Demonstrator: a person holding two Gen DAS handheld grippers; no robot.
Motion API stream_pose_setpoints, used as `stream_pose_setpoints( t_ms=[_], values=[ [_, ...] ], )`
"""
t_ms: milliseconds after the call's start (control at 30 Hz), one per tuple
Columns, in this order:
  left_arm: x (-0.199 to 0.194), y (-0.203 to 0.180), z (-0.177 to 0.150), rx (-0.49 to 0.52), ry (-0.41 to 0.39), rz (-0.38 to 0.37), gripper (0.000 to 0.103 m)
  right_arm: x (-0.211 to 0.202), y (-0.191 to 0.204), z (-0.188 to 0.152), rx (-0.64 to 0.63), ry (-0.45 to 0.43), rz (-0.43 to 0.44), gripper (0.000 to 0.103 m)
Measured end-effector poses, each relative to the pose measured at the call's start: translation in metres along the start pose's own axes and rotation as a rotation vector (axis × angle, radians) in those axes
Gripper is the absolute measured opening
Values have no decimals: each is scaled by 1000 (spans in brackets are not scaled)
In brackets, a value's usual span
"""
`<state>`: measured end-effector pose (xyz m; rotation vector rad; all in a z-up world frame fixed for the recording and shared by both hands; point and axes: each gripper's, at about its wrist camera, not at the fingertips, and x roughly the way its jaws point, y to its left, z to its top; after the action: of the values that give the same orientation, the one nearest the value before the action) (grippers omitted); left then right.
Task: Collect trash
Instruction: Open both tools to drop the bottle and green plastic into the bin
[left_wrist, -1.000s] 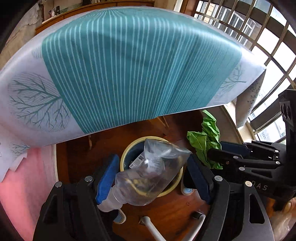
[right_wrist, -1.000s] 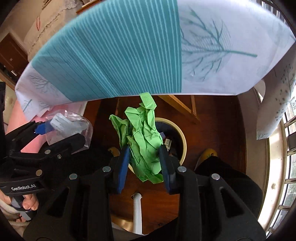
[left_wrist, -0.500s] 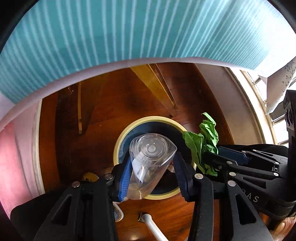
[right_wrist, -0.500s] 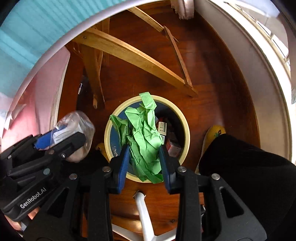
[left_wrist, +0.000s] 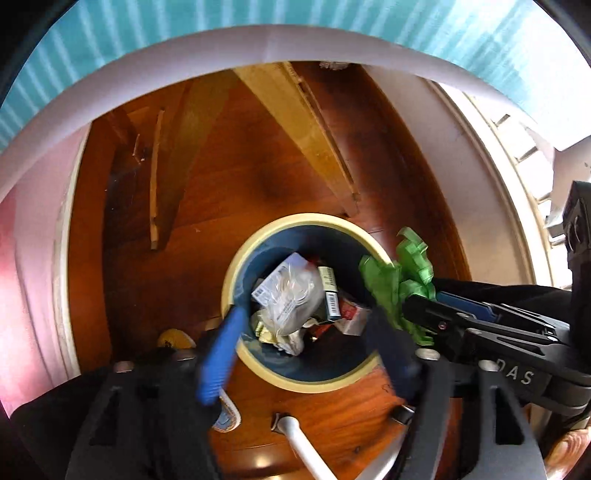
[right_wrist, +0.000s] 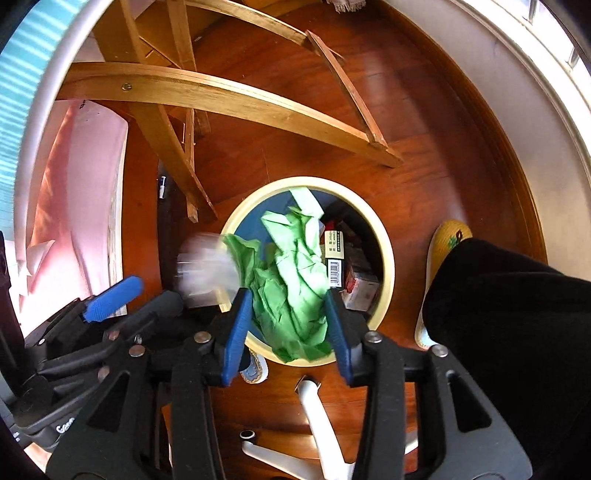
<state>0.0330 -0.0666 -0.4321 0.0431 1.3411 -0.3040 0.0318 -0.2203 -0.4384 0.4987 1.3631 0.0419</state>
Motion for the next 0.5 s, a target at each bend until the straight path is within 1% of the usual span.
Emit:
stream_pose_setpoints(
  t_ms=[67, 233, 400, 500],
  values=[
    [-3, 6, 3, -19, -3, 2, 87, 1, -2, 0, 5, -1, 1, 42],
    [-6, 17, 5, -54, -5, 13, 88, 2, 2, -2, -20, -7, -9, 45],
    [-12, 19, 4, -63, -14, 24, 89, 4, 7, -3, -49, -14, -18, 49],
    [-15, 20, 3, -67, -21, 26, 89, 4, 7, -3, -54, -17, -23, 50]
  ],
)
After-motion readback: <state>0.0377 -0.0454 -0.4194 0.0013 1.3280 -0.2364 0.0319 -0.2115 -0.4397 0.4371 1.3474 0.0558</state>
